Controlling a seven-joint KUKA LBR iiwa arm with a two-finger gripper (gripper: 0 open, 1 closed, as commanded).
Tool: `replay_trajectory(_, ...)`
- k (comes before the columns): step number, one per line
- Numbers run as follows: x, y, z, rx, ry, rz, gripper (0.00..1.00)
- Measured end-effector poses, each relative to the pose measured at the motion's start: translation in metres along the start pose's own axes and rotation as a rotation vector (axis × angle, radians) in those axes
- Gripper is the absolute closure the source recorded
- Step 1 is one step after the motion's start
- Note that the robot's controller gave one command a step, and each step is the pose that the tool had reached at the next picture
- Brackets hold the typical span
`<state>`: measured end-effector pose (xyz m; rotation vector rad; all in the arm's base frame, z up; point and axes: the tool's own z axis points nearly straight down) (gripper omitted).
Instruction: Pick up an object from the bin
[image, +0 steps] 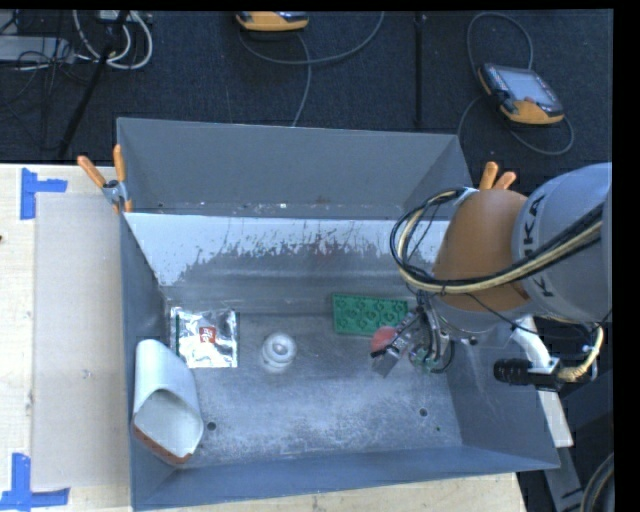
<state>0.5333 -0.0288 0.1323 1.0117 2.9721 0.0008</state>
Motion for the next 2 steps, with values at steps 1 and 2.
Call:
replay_trajectory(1,-0.001,0.000,-0.022,0.000,0.001,-0.006,1.00)
replay_trajectory(2,-0.001,0.000,-0.049,0.000,0.000,-0.012,1.00)
